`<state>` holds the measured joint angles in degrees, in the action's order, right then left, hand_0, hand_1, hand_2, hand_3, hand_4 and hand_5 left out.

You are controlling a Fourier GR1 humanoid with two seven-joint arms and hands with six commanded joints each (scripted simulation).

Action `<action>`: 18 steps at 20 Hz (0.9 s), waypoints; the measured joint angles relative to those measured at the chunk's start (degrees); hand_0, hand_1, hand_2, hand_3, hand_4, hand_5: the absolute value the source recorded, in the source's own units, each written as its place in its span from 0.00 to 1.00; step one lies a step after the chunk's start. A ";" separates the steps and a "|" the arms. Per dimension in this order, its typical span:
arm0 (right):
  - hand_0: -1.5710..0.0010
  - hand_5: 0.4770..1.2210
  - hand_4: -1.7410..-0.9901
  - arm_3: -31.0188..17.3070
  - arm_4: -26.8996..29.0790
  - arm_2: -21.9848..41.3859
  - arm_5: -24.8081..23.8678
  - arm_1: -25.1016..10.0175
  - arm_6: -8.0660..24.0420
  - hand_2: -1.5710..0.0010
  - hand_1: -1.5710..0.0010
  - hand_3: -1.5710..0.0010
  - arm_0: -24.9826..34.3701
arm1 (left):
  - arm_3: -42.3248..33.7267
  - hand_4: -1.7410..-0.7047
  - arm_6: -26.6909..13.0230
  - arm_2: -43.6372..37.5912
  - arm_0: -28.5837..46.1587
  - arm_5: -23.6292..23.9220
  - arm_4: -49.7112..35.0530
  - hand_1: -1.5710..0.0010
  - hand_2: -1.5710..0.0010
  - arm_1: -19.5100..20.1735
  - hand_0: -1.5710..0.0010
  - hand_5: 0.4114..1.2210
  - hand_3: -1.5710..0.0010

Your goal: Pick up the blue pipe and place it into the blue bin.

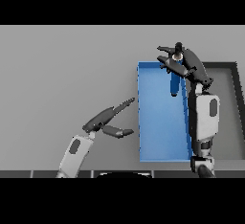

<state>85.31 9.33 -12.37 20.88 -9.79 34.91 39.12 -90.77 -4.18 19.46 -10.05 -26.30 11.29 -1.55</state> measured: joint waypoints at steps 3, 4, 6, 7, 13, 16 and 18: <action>0.00 1.00 0.32 -2.07 -2.99 1.00 -2.82 -0.22 0.00 0.00 0.00 0.00 -4.10 | -0.80 0.78 0.33 0.71 1.25 0.40 0.65 1.00 1.00 -0.06 1.00 0.07 1.00; 0.00 1.00 0.32 -2.95 -3.35 1.76 -3.84 -0.79 0.00 0.00 0.00 0.00 -4.62 | -0.45 0.78 -0.22 0.15 0.27 0.41 0.59 1.00 1.00 0.21 1.00 0.07 1.00; 0.00 1.00 0.32 -6.07 -2.61 3.69 -5.64 -1.28 0.00 0.00 0.00 0.00 -6.28 | 0.13 0.79 0.14 0.14 -0.16 1.17 1.42 1.00 1.00 0.06 1.00 0.08 1.00; 0.00 1.00 0.26 -7.00 -2.13 4.76 -6.48 -1.66 0.00 0.00 0.00 0.20 -7.08 | 0.34 0.79 0.50 0.16 0.16 1.06 1.53 1.00 1.00 0.31 1.00 0.08 1.00; 0.00 0.92 0.15 -12.96 8.65 15.92 -15.77 -9.11 -1.36 0.03 0.00 0.71 -8.58 | 0.27 0.79 0.82 0.10 0.07 0.76 1.14 1.00 1.00 0.34 1.00 0.10 1.00; 0.45 0.89 0.45 -15.00 15.50 22.36 -22.95 -13.71 -1.31 0.50 0.48 0.85 -7.48 | 0.50 0.79 1.07 0.25 0.11 1.23 1.38 1.00 1.00 -0.17 1.00 0.10 1.00; 0.65 0.85 0.54 -16.73 20.26 28.06 -26.96 -17.84 -0.92 0.68 0.67 0.90 -5.78 | 0.27 0.79 1.32 0.38 0.54 0.95 1.14 1.00 1.00 -0.07 1.00 0.10 1.00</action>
<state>68.58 29.59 15.69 -6.07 -27.64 33.99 33.34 -90.50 -2.86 19.85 -9.51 -25.35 12.43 -1.62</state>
